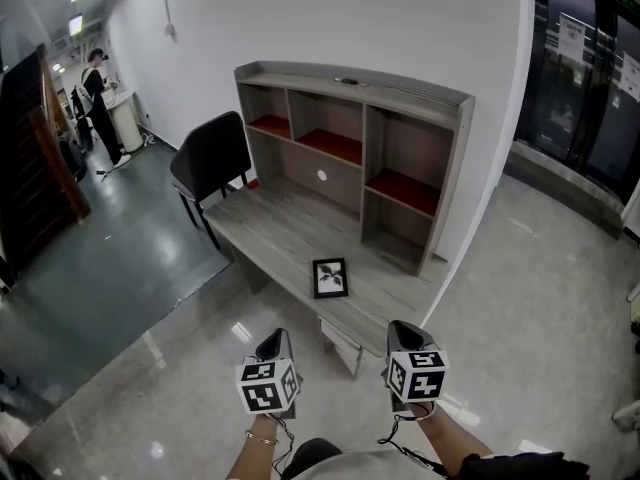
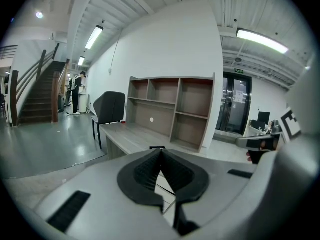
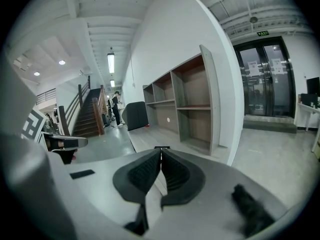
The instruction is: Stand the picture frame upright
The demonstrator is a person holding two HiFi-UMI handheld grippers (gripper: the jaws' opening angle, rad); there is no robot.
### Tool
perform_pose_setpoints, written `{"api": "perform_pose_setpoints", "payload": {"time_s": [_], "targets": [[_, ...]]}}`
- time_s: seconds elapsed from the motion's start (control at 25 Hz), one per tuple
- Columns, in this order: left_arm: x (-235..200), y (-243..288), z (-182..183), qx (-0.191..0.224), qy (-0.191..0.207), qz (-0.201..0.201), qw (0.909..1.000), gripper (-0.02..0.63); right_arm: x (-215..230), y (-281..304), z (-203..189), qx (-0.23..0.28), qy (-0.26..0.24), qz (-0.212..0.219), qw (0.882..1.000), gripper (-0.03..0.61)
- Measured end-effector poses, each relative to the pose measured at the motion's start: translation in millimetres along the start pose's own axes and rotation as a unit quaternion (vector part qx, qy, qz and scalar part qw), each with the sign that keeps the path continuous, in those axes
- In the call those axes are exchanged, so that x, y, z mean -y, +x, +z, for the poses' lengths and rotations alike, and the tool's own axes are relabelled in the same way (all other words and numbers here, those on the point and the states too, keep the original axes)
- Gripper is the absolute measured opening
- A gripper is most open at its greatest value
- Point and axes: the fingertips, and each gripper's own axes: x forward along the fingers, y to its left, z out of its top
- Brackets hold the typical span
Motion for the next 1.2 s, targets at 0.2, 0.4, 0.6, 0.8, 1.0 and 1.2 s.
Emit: {"api": "perform_pose_setpoints", "payload": {"time_s": [0.2,0.4,0.6,0.8,1.0,1.2], "targets": [[-6,18,1,-0.005,-0.005,-0.006,1.0000,0.012,3,17,-1,-0.012,0.000,-0.005,1.000,0.032],[-18,57,10,-0.009,-0.008,-0.019,0.9997,0.012,6,48,4,-0.019,0.000,-0.014,1.000,0.032],[-30,105,31,-0.009,0.009,-0.046,0.9988,0.012,11,93,17,-0.015,0.018,-0.039,0.999,0.032],[-60,147,64,-0.009,0.019,-0.058,0.9981,0.012,-2,136,38,-0.015,0.027,-0.048,0.998,0.032],[-82,181,87,-0.010,0.021,-0.073,0.9971,0.012,-6,168,57,-0.015,0.031,-0.067,0.997,0.032],[-97,205,102,-0.013,0.024,-0.087,0.9958,0.012,-6,190,74,-0.013,0.039,-0.083,0.996,0.032]]}}
